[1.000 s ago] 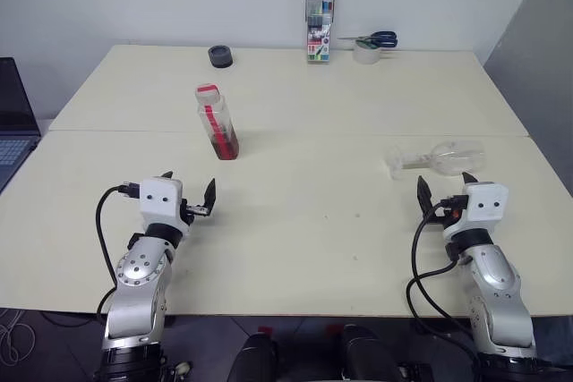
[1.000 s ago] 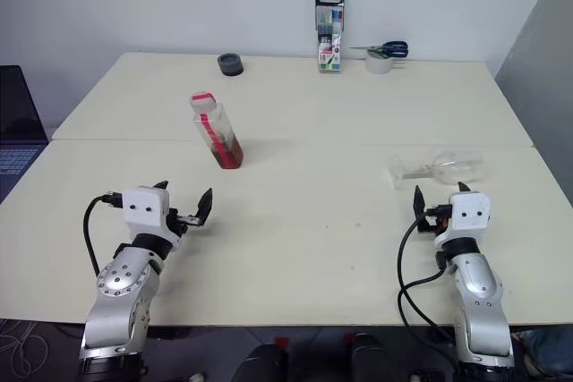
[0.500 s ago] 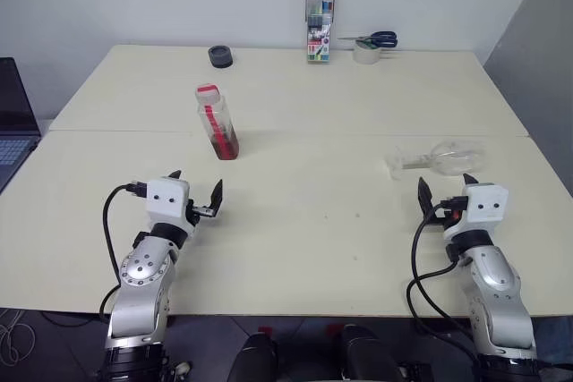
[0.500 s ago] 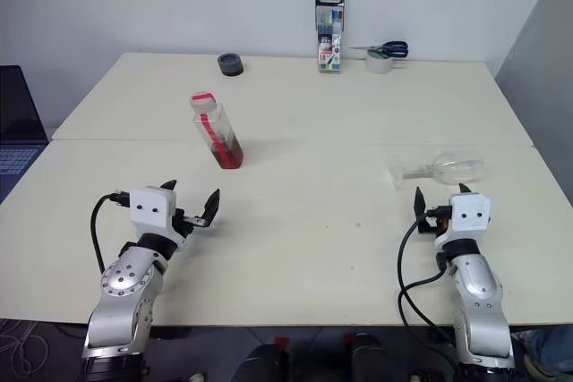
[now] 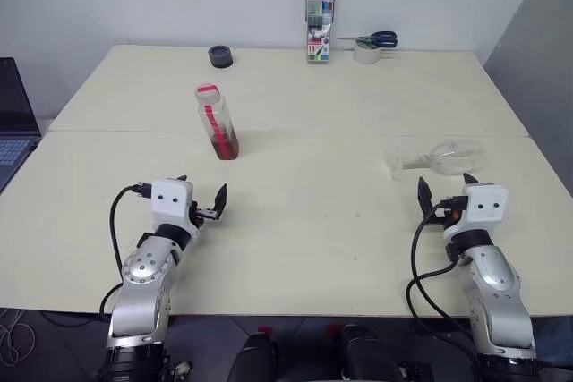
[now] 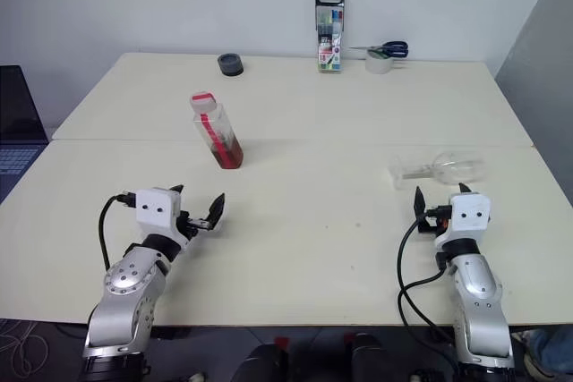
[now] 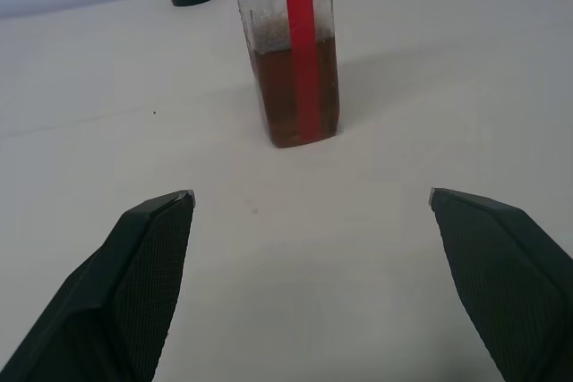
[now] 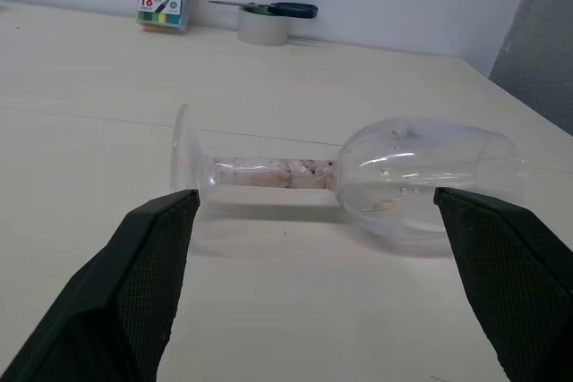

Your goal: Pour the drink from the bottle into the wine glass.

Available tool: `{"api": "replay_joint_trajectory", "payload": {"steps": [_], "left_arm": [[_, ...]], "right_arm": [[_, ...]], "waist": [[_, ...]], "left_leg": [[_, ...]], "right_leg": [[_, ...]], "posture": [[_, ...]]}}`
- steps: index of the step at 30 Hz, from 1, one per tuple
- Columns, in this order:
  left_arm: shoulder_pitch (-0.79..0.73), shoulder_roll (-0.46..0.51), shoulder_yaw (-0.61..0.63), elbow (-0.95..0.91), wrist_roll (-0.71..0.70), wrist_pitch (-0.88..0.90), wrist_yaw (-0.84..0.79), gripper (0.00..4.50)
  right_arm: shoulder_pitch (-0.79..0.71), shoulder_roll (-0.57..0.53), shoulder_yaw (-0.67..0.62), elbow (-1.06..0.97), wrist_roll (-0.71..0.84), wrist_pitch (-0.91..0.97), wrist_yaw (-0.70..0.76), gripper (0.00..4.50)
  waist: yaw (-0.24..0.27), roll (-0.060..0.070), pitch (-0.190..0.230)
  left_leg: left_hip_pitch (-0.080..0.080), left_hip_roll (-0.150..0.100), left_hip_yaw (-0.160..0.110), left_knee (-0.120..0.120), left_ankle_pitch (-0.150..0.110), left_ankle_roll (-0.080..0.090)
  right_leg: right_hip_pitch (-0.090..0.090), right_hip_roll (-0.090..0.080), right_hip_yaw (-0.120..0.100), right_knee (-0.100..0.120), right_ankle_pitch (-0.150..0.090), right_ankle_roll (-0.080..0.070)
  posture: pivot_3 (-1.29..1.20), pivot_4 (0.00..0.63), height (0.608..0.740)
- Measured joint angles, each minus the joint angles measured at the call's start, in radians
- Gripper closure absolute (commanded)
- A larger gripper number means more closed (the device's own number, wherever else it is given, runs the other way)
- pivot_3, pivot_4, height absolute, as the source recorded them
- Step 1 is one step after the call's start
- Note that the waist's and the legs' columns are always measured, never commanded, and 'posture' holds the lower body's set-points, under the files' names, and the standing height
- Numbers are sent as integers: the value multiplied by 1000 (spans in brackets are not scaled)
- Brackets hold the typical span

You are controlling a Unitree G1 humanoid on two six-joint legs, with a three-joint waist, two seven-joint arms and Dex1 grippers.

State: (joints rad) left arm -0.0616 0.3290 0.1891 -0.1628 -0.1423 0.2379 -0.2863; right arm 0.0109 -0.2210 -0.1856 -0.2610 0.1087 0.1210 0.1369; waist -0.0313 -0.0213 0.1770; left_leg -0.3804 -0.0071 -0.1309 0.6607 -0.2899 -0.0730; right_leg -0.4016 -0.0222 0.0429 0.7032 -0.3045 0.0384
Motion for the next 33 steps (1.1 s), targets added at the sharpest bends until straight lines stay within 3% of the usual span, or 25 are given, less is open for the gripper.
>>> {"api": "replay_joint_trajectory", "payload": {"steps": [7,19,33], "left_arm": [[-22,3,-9,0,-16,7,-33,16],[-210,-85,-30,56,33,69,137,16],[-378,-81,-26,191,51,105,209,16]], "right_arm": [[0,-48,24,-30,47,29,91,0],[-154,-342,149,-322,446,446,476,0],[-249,-347,188,-300,464,485,511,0]], "waist": [[0,0,0],[2,0,0],[2,0,1]], "left_leg": [[0,0,0,0,0,0],[8,-1,-3,0,-1,1],[8,-1,-2,0,0,0]], "right_leg": [[0,0,0,0,0,0],[15,0,-3,-9,1,2],[14,0,-3,-8,1,2]], "posture": [[0,150,740],[0,150,740],[0,150,740]]}}
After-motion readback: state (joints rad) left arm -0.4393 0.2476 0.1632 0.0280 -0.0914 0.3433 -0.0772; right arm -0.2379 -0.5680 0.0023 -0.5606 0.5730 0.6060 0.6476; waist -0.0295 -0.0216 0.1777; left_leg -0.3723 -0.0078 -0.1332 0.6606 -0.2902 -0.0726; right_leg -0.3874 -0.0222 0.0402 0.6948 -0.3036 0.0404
